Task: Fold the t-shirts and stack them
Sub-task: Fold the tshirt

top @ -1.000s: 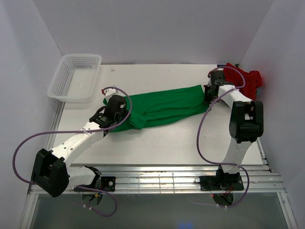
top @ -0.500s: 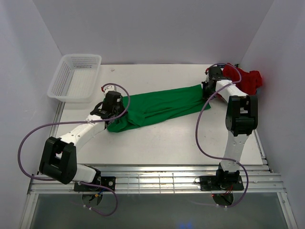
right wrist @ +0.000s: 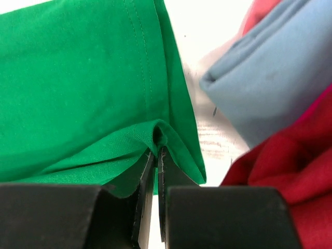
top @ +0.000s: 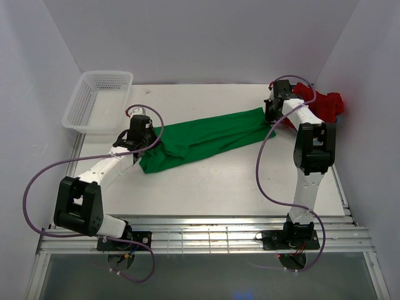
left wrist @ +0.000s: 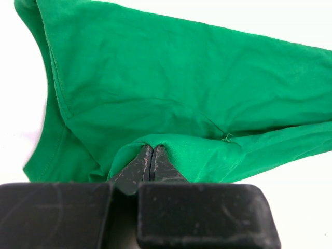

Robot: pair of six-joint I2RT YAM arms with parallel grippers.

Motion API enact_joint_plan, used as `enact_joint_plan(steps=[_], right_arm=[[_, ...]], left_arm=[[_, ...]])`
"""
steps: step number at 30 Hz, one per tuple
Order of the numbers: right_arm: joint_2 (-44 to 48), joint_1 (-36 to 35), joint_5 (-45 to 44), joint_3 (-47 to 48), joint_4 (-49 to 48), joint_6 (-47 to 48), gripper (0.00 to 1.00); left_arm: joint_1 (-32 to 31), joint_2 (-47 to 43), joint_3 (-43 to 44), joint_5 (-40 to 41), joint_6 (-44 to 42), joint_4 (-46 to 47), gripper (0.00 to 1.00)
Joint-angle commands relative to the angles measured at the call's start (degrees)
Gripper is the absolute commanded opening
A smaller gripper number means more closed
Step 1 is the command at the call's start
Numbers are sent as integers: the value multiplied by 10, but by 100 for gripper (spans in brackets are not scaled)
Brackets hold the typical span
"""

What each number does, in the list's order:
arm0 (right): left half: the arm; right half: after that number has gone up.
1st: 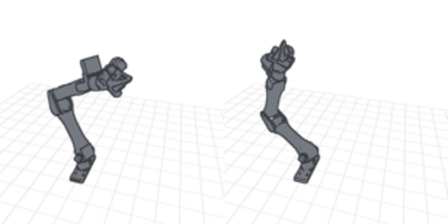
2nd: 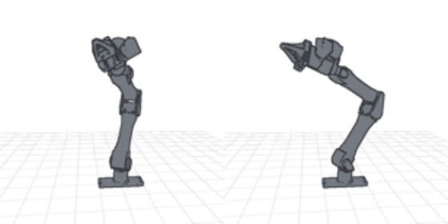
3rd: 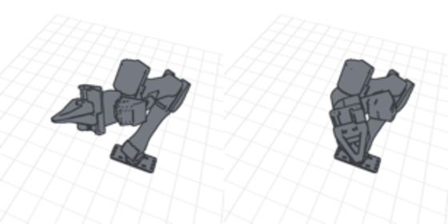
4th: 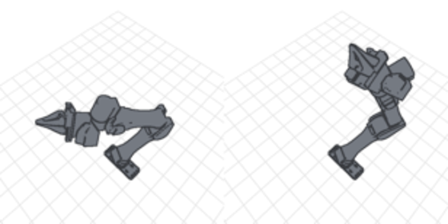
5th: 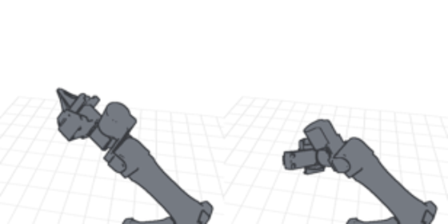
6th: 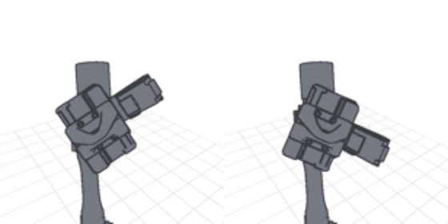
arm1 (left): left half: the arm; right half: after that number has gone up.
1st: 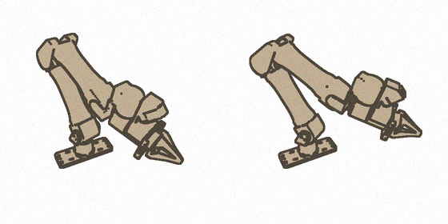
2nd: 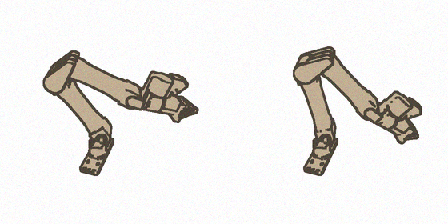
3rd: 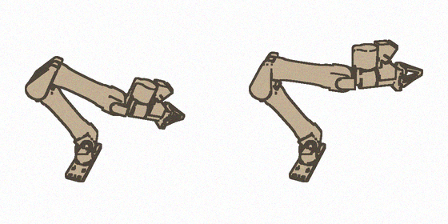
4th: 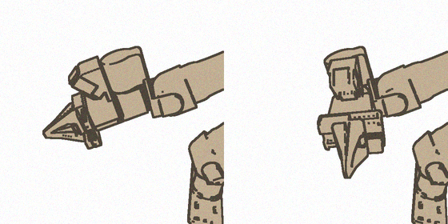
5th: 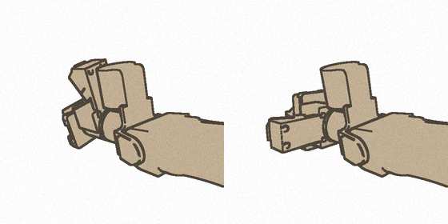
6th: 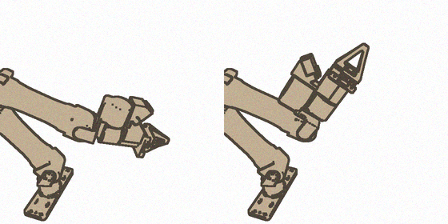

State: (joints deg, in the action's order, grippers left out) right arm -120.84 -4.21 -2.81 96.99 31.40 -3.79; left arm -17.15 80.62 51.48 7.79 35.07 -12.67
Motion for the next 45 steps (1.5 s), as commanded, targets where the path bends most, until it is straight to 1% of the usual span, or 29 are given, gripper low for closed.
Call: enact_joint_plan(steps=[1, 7, 13, 19, 20, 24, 27, 30, 31, 34, 36, 41, 45], right_arm=[[-15, -1, -3, 37, 11, 11, 8], [-34, -3, -2, 66, 19, 10, 8], [-34, -4, 7, 95, 31, 7, 8], [-46, -4, 22, 147, 46, 2, 9], [-56, -4, 39, 157, 54, 2, 9], [-88, -4, 62, 206, 88, 2, 10], [-97, -5, 78, 210, 111, 10, 9], [-67, -11, 69, 160, 103, 22, 8], [-53, -13, 63, 116, 96, 24, 8], [-1, -19, 48, 41, 83, 27, 8], [35, -21, 43, 9, 82, 26, 8], [110, -26, 31, -92, 78, 22, 8], [162, -30, -1, -151, 73, 18, 8]], left_arm=[[11, 5, 19, -19, -10, 19, 0], [22, 21, 21, -28, -11, 29, 0], [30, 26, 22, -35, -13, 33, 0], [37, 31, 20, -39, -16, 37, 0], [39, 31, 20, -40, -16, 37, 0], [41, 32, 19, -41, -17, 38, 0], [43, 31, 18, -42, -18, 35, 0], [45, 24, 14, -44, -18, 36, 0], [45, 22, 13, -43, -18, 35, 0], [46, 12, 8, -44, -18, 33, 0], [47, 5, 5, -48, -16, 30, 0], [46, -38, -13, -56, -11, 19, 0], [46, -79, -30, -69, -9, 7, 0]])
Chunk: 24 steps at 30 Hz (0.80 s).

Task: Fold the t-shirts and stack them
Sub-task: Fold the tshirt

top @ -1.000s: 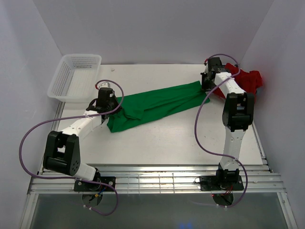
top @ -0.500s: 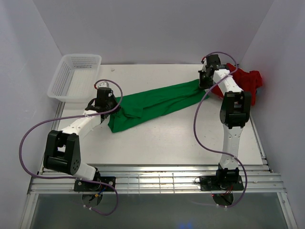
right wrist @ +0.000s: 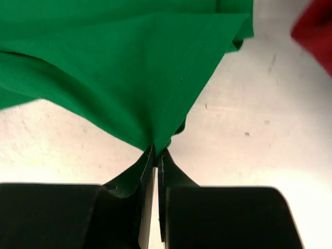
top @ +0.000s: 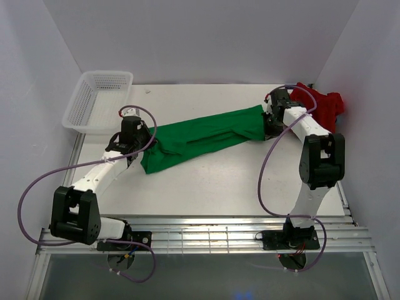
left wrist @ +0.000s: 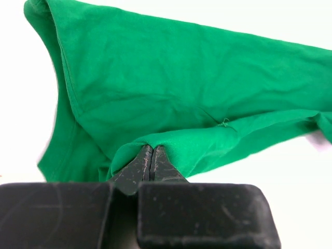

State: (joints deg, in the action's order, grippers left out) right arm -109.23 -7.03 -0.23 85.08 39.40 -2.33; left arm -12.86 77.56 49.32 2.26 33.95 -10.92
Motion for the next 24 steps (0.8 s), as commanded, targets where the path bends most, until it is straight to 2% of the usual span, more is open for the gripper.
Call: enact_joint_plan(steps=[1, 5, 7, 13, 19, 24], right_arm=[[59, -3, -30, -44, -9, 0, 8], [130, -3, -40, -91, -6, -5, 8], [157, -4, -47, -118, -2, -7, 8], [208, -4, -55, -187, -3, -7, 8], [220, -5, -45, -194, 8, -13, 8], [176, -4, -52, -141, 15, -12, 8]], left_arm=[[3, -57, -12, -18, 5, -13, 0], [3, -119, -33, -22, 11, -32, 0], [3, -139, -47, -48, 12, -41, 0], [2, -206, -90, -87, 22, -68, 0], [1, -220, -107, -101, 18, -85, 0], [2, -196, -97, -89, 15, -76, 0]])
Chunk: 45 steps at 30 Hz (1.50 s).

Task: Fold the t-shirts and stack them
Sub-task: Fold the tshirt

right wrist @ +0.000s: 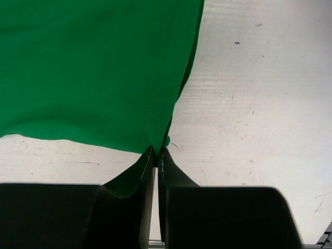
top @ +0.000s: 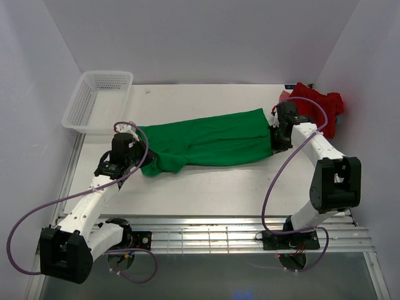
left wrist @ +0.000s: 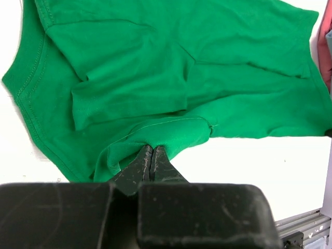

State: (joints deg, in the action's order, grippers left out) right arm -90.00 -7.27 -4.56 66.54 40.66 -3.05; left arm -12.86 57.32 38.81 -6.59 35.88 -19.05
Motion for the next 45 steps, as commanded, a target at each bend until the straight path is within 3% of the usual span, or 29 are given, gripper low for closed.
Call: enact_joint_plan(steps=[1, 16, 26, 45], right_arm=[[-35, -3, -11, 54, 3, -5, 8], [-277, -3, -14, 320, 64, 9, 8], [-356, 1, -19, 462, 102, 19, 8], [-446, 6, -66, 574, 104, 24, 8]], left_arm=[[1, 19, 12, 1, -5, 11, 0], [6, 157, 107, 17, -16, 58, 0], [20, 193, 144, 19, -27, 60, 0], [35, 239, 160, 4, -35, 75, 0]])
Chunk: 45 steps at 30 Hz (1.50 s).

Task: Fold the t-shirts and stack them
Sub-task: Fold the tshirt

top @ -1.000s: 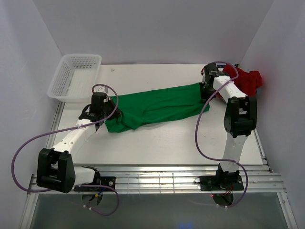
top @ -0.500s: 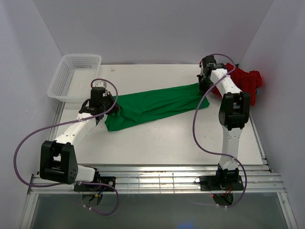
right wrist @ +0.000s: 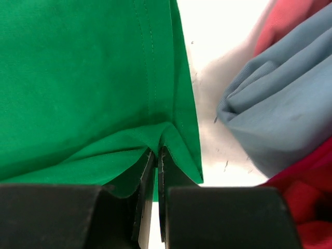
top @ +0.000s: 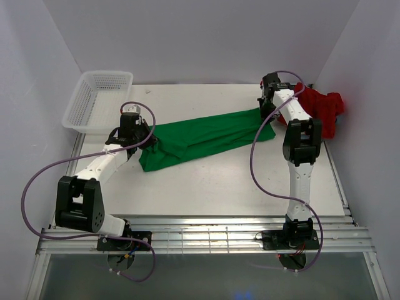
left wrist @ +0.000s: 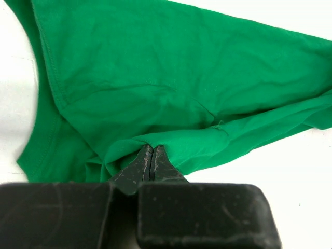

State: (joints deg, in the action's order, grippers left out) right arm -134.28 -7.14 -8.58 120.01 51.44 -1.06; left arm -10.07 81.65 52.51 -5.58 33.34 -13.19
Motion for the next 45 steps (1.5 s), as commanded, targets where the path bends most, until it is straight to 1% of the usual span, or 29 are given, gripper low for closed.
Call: enact_joint_plan(steps=[1, 6, 9, 10, 12, 13, 14, 16, 17, 18, 19, 20, 21, 22, 24, 25, 27, 28, 29, 32, 35, 37, 38, 39, 40, 41, 42, 43, 45], right_arm=[[-2, 5, -27, 43, -10, 4, 8], [-8, 5, -21, 57, -19, -1, 8], [-16, 6, 2, 69, -20, -2, 12], [-18, 6, 13, 72, -20, -5, 15], [-17, 11, 64, 66, -38, -12, 20], [-15, 12, 93, 59, -49, -21, 28], [-3, 17, 157, 48, -89, -26, 31], [23, 20, 207, -17, -151, -52, 34], [58, 24, 245, -47, -190, -66, 36], [80, 26, 261, -110, -271, -81, 37], [99, 27, 275, -137, -306, -96, 39], [137, 31, 290, -162, -337, -123, 39], [156, 31, 291, -183, -381, -133, 40], [171, 31, 291, -211, -391, -140, 40], [197, 31, 290, -217, -381, -136, 40], [199, 31, 284, -210, -345, -131, 39], [209, 29, 275, -215, -309, -112, 37], [219, 28, 274, -250, -307, -106, 36], [249, 22, 268, -278, -321, -101, 36], [302, 15, 244, -360, -363, -90, 37], [315, 13, 249, -379, -355, -79, 37], [314, 5, 254, -383, -351, -62, 37], [314, 0, 253, -384, -354, -54, 38], [311, -5, 249, -382, -353, -47, 38], [306, -17, 244, -378, -351, -38, 38], [304, -23, 242, -376, -350, -33, 38], [302, -31, 243, -372, -348, -32, 38], [301, -45, 246, -371, -353, -30, 38], [297, -66, 252, -360, -359, -18, 38]], left_arm=[[7, -1, 24, -6, -11, 17, 0], [9, 6, 29, -7, -14, 18, 0], [10, 10, 28, -7, -16, 19, 0], [11, 11, 28, -7, -17, 20, 0], [11, 13, 24, -5, -17, 22, 0], [12, 14, 23, -6, -17, 23, 0], [13, 16, 20, -7, -17, 24, 0], [14, 16, 17, -8, -16, 27, 0], [14, 13, 12, -8, -16, 35, 0], [14, 11, 9, -8, -15, 39, 0], [15, 10, 8, -10, -15, 42, 0], [15, 9, 7, -10, -16, 45, 0], [15, 8, 5, -13, -17, 50, 0], [15, 9, 5, -19, -17, 52, 0], [15, 5, 1, -27, -11, 71, 0], [16, 4, 0, -35, -7, 79, 0], [17, 4, 4, -41, 1, 91, 1], [17, 6, 13, -40, 4, 91, 2], [18, 9, 20, -40, 6, 82, 2], [18, 25, 45, -40, 6, 63, 2], [18, 38, 46, -29, 10, 61, 3], [19, 46, 44, -2, 8, 64, 8], [18, 60, 45, 13, 4, 62, 14], [18, 69, 50, 47, 0, 58, 28], [18, 79, 57, 79, -6, 53, 55], [18, 103, 75, 100, -17, 41, 60], [18, 115, 86, 126, -18, 33, 64], [19, 127, 96, 134, -19, 21, 74], [18, 152, 117, 135, -4, 2, 82]])
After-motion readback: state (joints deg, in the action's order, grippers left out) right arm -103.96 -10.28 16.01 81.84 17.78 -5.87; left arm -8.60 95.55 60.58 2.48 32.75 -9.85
